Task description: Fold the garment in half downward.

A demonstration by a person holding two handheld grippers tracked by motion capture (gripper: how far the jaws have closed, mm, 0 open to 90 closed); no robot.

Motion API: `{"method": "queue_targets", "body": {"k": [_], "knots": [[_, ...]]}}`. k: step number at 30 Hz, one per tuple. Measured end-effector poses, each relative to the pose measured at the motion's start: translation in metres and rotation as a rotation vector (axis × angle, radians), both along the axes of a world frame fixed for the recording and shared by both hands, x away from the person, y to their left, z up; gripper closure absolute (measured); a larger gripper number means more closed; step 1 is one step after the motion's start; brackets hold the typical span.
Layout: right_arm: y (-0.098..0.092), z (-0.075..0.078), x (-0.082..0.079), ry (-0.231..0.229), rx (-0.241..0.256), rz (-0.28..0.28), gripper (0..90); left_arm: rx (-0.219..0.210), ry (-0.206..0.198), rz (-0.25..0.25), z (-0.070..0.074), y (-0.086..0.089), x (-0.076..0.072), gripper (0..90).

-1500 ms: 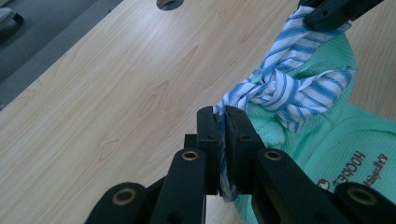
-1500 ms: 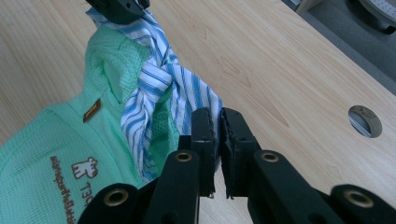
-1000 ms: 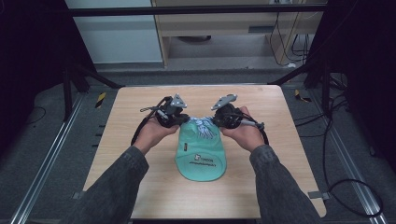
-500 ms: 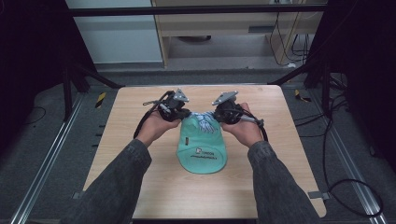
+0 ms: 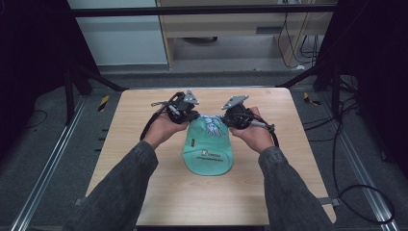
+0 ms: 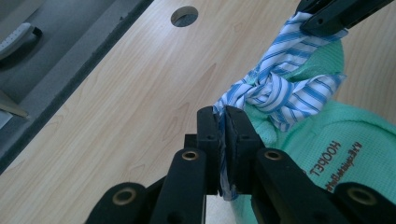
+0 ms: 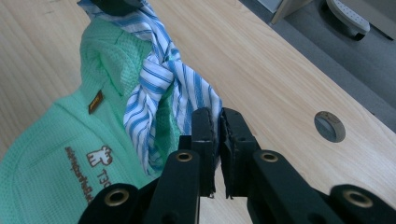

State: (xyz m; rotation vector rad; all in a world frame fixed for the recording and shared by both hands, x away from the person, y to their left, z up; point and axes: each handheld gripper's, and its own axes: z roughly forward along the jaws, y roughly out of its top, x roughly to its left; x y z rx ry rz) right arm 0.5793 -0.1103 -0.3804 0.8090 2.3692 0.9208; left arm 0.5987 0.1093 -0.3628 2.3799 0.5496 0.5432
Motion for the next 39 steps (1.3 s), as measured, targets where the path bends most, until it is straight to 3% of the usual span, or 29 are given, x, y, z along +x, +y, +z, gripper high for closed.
{"method": "queue_targets", "body": {"k": [6, 16, 39], "knots": [[-0.001, -0.007, -0.011, -0.005, -0.002, 0.011, 84.6, -0.001, -0.016, -0.008, -0.006, -0.001, -0.011, 85.3], [-0.006, -0.004, -0.016, -0.011, 0.002, -0.004, 84.6, -0.010, -0.006, -0.010, -0.007, -0.009, -0.005, 85.3], [-0.007, -0.023, -0.043, -0.007, -0.001, 0.025, 84.5, -0.060, -0.015, -0.030, -0.028, 0.000, -0.048, 85.2]]}}
